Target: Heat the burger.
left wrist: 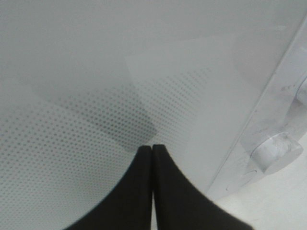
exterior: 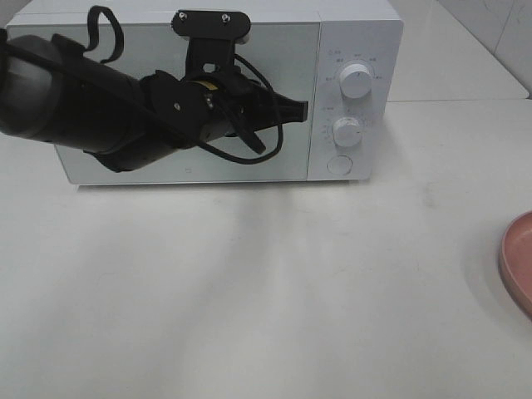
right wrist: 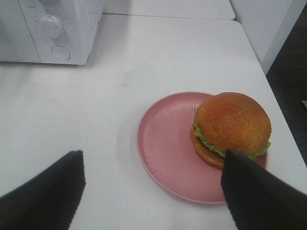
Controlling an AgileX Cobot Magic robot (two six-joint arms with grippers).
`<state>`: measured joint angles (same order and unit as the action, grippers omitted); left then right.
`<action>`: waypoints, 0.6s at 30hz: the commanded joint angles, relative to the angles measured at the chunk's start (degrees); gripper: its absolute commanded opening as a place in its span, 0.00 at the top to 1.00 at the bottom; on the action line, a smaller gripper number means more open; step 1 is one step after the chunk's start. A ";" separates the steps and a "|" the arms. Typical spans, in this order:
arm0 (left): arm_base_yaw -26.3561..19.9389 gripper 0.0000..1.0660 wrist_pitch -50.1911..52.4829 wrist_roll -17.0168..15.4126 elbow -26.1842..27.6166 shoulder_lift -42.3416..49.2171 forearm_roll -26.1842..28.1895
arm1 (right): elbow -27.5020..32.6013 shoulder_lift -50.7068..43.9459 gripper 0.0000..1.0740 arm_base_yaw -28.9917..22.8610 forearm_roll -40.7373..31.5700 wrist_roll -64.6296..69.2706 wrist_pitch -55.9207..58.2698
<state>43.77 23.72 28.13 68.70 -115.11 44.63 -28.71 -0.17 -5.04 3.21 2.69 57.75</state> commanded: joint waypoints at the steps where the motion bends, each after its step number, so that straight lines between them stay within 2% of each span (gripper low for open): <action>1: -0.40 1.00 -6.47 0.29 -0.17 2.75 0.46 | 0.11 -1.89 0.29 0.57 0.34 0.29 -0.74; 5: -0.06 1.00 -7.62 0.29 -2.81 4.53 0.46 | 0.11 -1.89 0.29 0.57 0.34 0.29 -0.74; 8: 0.74 0.98 -10.26 0.29 -8.08 8.71 0.46 | 0.11 -1.89 0.29 0.57 0.34 0.29 -0.74; 11: 0.92 0.96 -11.69 0.29 -9.05 9.51 0.46 | 0.11 -1.89 0.29 0.57 0.34 0.29 -0.74; 12: 0.92 0.86 -14.95 0.29 -10.43 11.12 0.46 | 0.11 -1.89 0.29 0.57 0.34 0.29 -0.74; 13: 0.92 0.66 -18.91 0.29 -11.40 12.26 0.46 | 0.11 -1.89 0.29 0.57 0.34 0.29 -0.74; 14: 0.92 0.66 -18.91 0.29 -11.40 12.26 0.46 | 0.11 -1.89 0.29 0.57 0.34 0.29 -0.74; 15: 0.92 0.52 -20.34 0.29 -11.92 12.95 0.40 | 0.11 -1.89 0.29 0.57 0.34 0.29 -0.74; 16: 0.92 0.27 -22.46 0.29 -12.78 13.75 0.40 | 0.11 -1.89 0.29 0.57 0.34 0.29 -0.74; 17: 0.92 0.27 -22.46 0.29 -12.78 13.75 0.40 | 0.11 -1.89 0.29 0.57 0.34 0.29 -0.74; 18: 0.92 0.15 -23.72 0.29 -13.06 14.04 0.34 | 0.11 -1.89 0.29 0.57 0.34 0.29 -0.74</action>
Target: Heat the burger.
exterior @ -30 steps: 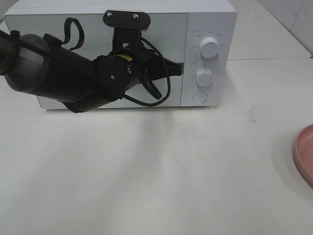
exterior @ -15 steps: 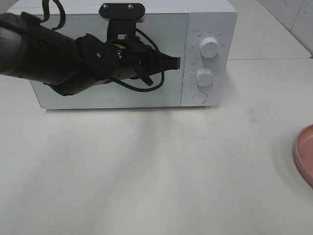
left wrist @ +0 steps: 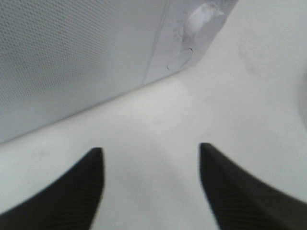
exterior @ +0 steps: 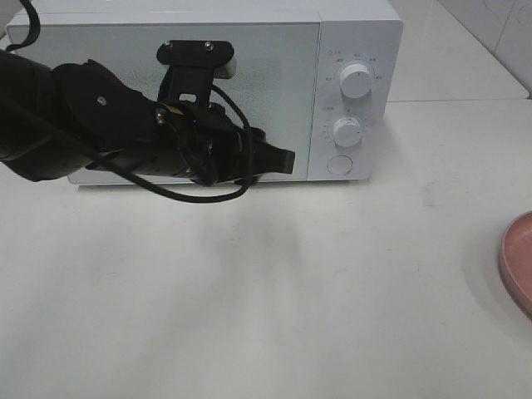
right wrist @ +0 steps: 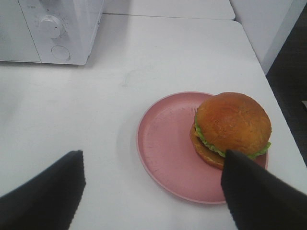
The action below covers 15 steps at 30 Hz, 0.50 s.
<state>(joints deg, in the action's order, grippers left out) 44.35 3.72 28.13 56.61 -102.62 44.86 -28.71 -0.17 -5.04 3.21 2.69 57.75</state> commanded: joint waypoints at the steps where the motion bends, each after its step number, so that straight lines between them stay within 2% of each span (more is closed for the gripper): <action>1: 0.29 0.05 -5.90 0.29 -1.32 2.18 -0.69 | 0.11 -1.89 0.29 0.57 0.34 0.29 -0.74; 5: -0.17 0.06 -10.03 0.29 -1.32 2.81 -3.44 | 0.11 -1.89 0.29 0.57 0.34 0.29 -0.74; 6: -0.17 0.06 -11.57 0.29 -1.32 3.04 -4.81 | 0.11 -1.89 0.29 0.57 0.34 0.29 -0.74; 7: -0.17 0.06 -15.53 0.17 -1.32 3.50 -8.48 | 0.11 -1.89 0.29 0.57 0.34 0.29 -0.74; 8: -0.17 0.06 -15.53 0.17 -1.32 3.50 -8.48 | 0.11 -1.89 0.29 0.57 0.34 0.29 -0.74; 10: -0.17 0.06 -22.46 -0.86 -1.32 4.87 -12.20 | 0.11 -1.89 0.29 0.57 0.34 0.29 -0.74; 12: -0.23 0.06 -24.47 -1.20 -1.32 5.39 -13.01 | 0.11 -1.89 0.29 0.57 0.34 0.29 -0.74; 13: -1.15 0.06 -28.82 -2.58 -1.32 6.70 -14.21 | 0.11 -1.89 0.29 0.57 0.34 0.29 -0.74; 15: -1.83 0.06 -31.17 -3.50 -1.32 7.39 -14.78 | 0.11 -1.89 0.29 0.57 0.34 0.29 -0.74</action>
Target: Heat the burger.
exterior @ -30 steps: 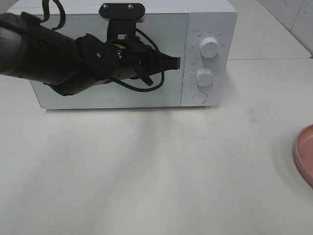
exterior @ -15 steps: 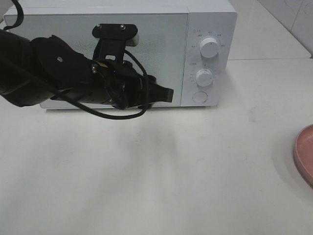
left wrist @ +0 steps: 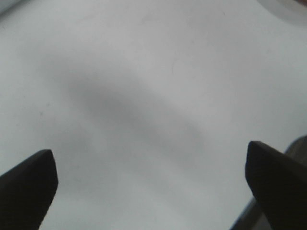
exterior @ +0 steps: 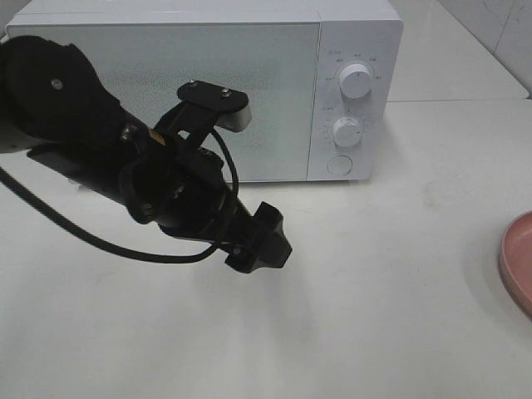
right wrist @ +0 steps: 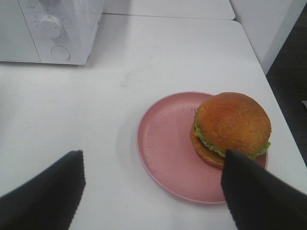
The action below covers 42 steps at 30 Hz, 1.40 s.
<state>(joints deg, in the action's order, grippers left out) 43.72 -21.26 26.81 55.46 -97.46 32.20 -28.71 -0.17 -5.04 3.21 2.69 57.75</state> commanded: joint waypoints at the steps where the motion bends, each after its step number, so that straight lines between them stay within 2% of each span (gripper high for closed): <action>1: -3.44 0.06 -10.37 -3.95 -0.17 3.38 -3.50 | 0.11 -1.89 0.29 0.57 0.34 0.29 -0.74; 2: -3.44 0.06 -10.37 -3.95 -0.17 3.38 -3.50 | 0.11 -1.89 0.29 0.57 0.34 0.29 -0.74; 4: -7.73 0.06 -15.93 -6.99 -0.17 5.39 -5.84 | 0.11 -1.89 0.29 0.57 0.34 0.29 -0.74; 5: -7.73 0.06 -15.93 -6.99 -0.17 5.39 -5.84 | 0.11 -1.89 0.29 0.57 0.34 0.29 -0.74; 7: -12.61 0.06 -20.91 -9.17 -0.17 7.91 -7.73 | 0.11 -1.89 0.29 0.57 0.34 0.29 -0.74; 8: -12.61 0.06 -20.91 -9.17 -0.17 7.91 -7.73 | 0.11 -1.89 0.29 0.57 0.34 0.29 -0.74; 10: -17.88 0.06 -24.87 -10.83 -0.17 10.43 -9.85 | 0.11 -1.89 0.29 0.57 0.34 0.29 -0.74; 11: -17.88 0.06 -24.87 -10.83 -0.17 10.43 -9.85 | 0.11 -1.89 0.29 0.57 0.34 0.29 -0.74; 12: -21.20 0.06 -26.87 -11.69 -0.17 12.09 -10.94 | 0.11 -1.89 0.29 0.57 0.34 0.29 -0.74; 14: -22.69 0.06 -27.73 -12.20 -0.17 12.78 -11.46 | 0.11 -1.89 0.29 0.57 0.34 0.29 -0.74; 15: -26.30 0.06 -30.08 -13.01 -0.17 14.44 -12.66 | 0.11 -1.89 0.29 0.57 0.34 0.29 -0.74; 16: -26.30 0.06 -30.08 -13.01 -0.17 14.44 -12.66 | 0.11 -1.89 0.29 0.57 0.34 0.29 -0.74; 17: -29.68 0.06 -32.31 -14.32 -0.17 16.16 -14.04 | 0.11 -1.89 0.29 0.57 0.34 0.29 -0.74; 19: -31.00 0.06 -33.12 -15.24 -0.34 16.84 -14.95 | 0.11 -1.89 0.29 0.57 0.34 0.29 -0.74; 20: -33.92 0.06 -34.32 -16.90 -0.86 18.74 -16.90 | 0.11 -1.89 0.29 0.57 0.34 0.29 -0.74; 22: -35.12 0.06 -34.89 -17.53 -1.15 19.54 -17.70 | 0.11 -1.89 0.29 0.57 0.34 0.29 -0.74; 23: -37.70 0.06 -35.58 -18.79 -2.12 21.60 -19.42 | 0.11 -1.89 0.29 0.57 0.34 0.29 -0.74; 24: -37.70 0.06 -35.58 -18.79 -2.12 21.60 -19.42 | 0.11 -1.89 0.29 0.57 0.34 0.29 -0.74; 25: -40.62 0.06 -36.50 -20.34 -3.55 23.72 -20.80 | 0.11 -1.89 0.29 0.57 0.34 0.29 -0.74; 27: -42.00 0.06 -36.67 -21.20 -4.41 24.69 -21.08 | 0.11 -1.89 0.29 0.57 0.34 0.29 -0.74; 28: -44.18 0.06 -36.67 -22.06 -6.13 26.99 -21.20 | 0.11 -1.89 0.29 0.57 0.34 0.29 -0.74; 31: -45.89 0.06 -37.07 -22.17 -8.59 31.23 -21.20 | 0.11 -1.89 0.29 0.57 0.34 0.29 -0.74; 41: -45.95 0.06 -39.65 -22.17 -14.90 44.18 -22.35 | 0.11 -1.89 0.29 0.57 0.34 0.29 -0.74; 42: -45.95 0.06 -39.59 -22.17 -16.62 47.61 -22.35 | 0.11 -1.89 0.29 0.57 0.34 0.29 -0.74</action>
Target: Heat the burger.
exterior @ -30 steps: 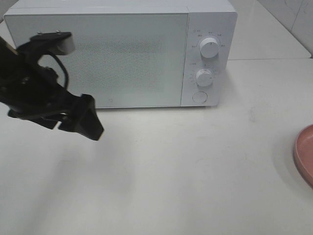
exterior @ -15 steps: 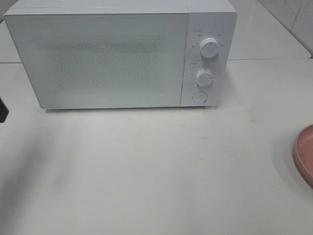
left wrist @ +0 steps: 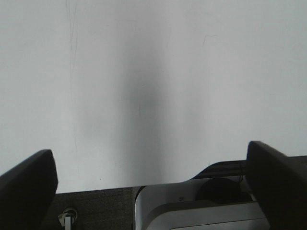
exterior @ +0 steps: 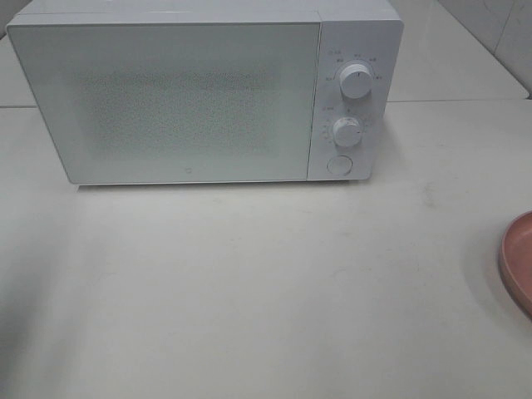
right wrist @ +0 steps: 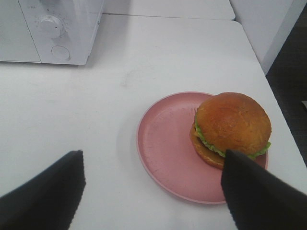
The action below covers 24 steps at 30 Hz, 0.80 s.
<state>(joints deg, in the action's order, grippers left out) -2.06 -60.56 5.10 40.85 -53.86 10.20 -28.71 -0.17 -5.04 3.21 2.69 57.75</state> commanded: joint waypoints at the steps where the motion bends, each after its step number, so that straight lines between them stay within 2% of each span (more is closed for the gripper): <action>1: -0.17 0.06 -0.29 -0.46 -2.98 5.39 -0.34 | 0.11 -1.89 0.29 0.57 0.34 0.29 -0.74; 5: -0.17 0.06 -0.34 -0.46 -6.07 10.54 -0.34 | 0.11 -1.89 0.29 0.57 0.34 0.29 -0.74; 9: -0.17 0.06 0.00 -0.46 -10.37 20.28 -1.83 | 0.11 -1.89 0.29 0.57 0.34 0.29 -0.74; 10: -0.17 0.06 -0.63 -0.63 -10.71 24.18 -2.58 | 0.11 -1.89 0.29 0.57 0.34 0.29 -0.74; 13: -0.17 0.06 -0.92 -0.69 -10.77 25.73 -2.75 | 0.11 -1.89 0.29 0.57 0.34 0.29 -0.74; 15: -0.17 0.06 -1.03 -0.86 -11.17 33.23 -2.86 | 0.11 -1.89 0.29 0.57 0.34 0.29 -0.74; 24: -0.17 0.06 -1.03 -1.32 -11.17 47.27 -3.04 | 0.11 -1.89 0.29 0.57 0.34 0.29 -0.74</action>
<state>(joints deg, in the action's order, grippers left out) -2.06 -61.31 4.18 29.85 -10.03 7.39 -28.71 -0.17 -5.04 3.21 2.69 57.75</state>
